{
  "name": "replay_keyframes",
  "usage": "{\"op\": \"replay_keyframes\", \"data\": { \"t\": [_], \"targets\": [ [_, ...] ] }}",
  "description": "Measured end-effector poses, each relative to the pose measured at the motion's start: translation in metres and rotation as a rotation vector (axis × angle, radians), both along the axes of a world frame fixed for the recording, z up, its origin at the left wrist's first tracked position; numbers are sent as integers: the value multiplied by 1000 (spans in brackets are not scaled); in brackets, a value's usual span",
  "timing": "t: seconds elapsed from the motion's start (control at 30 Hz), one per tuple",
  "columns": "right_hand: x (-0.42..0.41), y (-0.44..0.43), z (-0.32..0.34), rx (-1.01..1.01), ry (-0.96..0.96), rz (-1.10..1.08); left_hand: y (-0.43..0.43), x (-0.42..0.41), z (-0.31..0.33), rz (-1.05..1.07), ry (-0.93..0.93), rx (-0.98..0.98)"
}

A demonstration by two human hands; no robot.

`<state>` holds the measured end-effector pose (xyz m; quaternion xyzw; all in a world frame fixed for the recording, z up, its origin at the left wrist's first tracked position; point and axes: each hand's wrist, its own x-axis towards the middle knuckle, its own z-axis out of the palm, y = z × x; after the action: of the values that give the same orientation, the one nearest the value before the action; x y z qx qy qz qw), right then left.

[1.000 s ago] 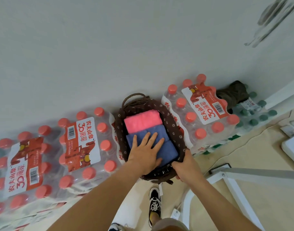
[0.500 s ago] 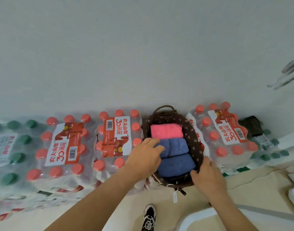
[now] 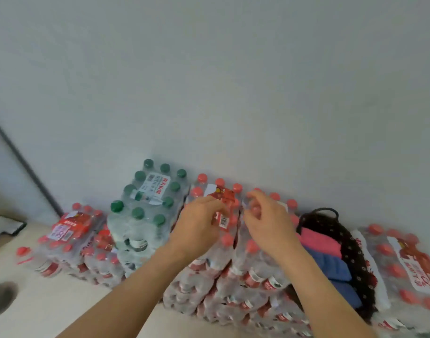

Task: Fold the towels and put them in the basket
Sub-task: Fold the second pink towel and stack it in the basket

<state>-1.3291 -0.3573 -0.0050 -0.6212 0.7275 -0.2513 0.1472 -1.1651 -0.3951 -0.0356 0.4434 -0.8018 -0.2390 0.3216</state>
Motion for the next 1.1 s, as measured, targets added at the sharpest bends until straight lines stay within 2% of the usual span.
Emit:
{"op": "replay_keyframes", "data": {
  "t": [0.33,0.57,0.77,0.93,1.1],
  "targets": [
    [274,-54,23,77,-73,693,48,263,34,598,224,109],
    [427,-60,12,195,-180,1036,100,389,29,966,258,84],
    [561,-67,-13,347,-358,1221,123,483,24,1226,220,76],
    [666,-85,-20,504,-596,1267,103,571,23,1417,137,46],
    [765,-108,-5,603,-735,1296,75,660,36,1511,49,44]
  ]
}}
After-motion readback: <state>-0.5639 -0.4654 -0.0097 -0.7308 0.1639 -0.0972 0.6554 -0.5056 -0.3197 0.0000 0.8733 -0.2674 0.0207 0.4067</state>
